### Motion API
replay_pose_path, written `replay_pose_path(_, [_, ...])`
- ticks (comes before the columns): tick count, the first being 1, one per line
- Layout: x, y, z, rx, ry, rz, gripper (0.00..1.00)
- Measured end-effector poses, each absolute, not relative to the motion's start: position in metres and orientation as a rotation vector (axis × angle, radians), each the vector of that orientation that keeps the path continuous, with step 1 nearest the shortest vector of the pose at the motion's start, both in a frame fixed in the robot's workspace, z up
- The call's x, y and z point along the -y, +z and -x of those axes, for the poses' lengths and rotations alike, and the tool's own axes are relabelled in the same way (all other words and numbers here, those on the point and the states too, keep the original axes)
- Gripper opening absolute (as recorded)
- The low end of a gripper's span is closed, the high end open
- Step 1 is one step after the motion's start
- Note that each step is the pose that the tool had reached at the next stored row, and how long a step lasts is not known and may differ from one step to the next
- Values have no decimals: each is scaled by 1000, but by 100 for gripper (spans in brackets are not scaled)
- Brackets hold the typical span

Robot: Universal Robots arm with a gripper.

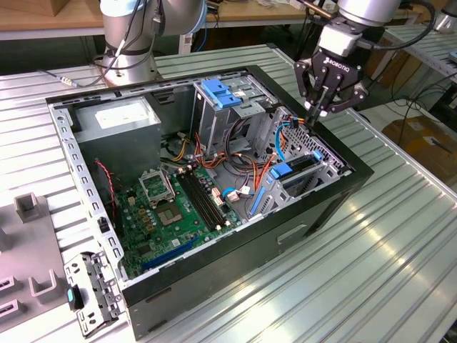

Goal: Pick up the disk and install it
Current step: 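Insert the first disk wire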

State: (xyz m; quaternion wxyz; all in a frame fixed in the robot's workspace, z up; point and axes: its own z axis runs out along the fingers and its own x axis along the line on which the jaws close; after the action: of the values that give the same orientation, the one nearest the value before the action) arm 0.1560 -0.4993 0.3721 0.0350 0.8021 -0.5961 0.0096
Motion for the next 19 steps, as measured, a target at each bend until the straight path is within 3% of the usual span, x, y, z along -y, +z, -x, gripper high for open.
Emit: replay_pose_path(19, [504, 372, -156, 2014, 21, -2317, 17])
